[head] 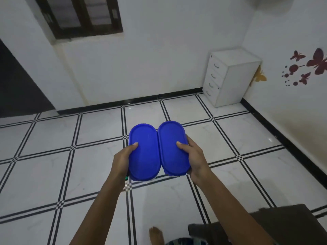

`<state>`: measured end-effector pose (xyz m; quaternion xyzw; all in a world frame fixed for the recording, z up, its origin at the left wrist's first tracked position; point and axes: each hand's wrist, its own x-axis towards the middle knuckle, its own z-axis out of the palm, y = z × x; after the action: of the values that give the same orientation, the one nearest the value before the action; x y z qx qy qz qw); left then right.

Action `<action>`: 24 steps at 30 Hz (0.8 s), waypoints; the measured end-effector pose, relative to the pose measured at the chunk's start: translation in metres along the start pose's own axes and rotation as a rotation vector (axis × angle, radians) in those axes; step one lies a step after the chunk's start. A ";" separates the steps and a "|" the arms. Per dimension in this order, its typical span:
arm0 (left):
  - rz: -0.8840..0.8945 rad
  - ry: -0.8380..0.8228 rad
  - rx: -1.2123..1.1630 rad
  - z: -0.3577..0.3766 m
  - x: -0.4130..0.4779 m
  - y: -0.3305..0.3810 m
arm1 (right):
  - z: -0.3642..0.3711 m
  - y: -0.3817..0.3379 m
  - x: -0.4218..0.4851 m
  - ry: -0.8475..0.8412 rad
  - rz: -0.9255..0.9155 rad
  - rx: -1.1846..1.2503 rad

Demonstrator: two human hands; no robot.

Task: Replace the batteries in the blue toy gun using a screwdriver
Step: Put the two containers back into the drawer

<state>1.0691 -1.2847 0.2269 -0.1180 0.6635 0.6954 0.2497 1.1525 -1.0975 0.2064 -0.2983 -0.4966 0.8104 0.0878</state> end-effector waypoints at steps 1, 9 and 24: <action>0.006 -0.010 -0.001 0.003 0.018 0.014 | 0.009 -0.010 0.018 -0.005 -0.012 0.009; 0.016 -0.076 -0.010 0.025 0.159 0.092 | 0.067 -0.064 0.150 0.027 -0.008 0.020; -0.024 -0.214 0.139 0.142 0.484 0.264 | 0.129 -0.177 0.466 0.245 -0.087 0.109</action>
<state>0.5493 -1.0515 0.2279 -0.0335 0.6782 0.6532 0.3351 0.6759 -0.9035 0.2161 -0.3678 -0.4501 0.7891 0.1989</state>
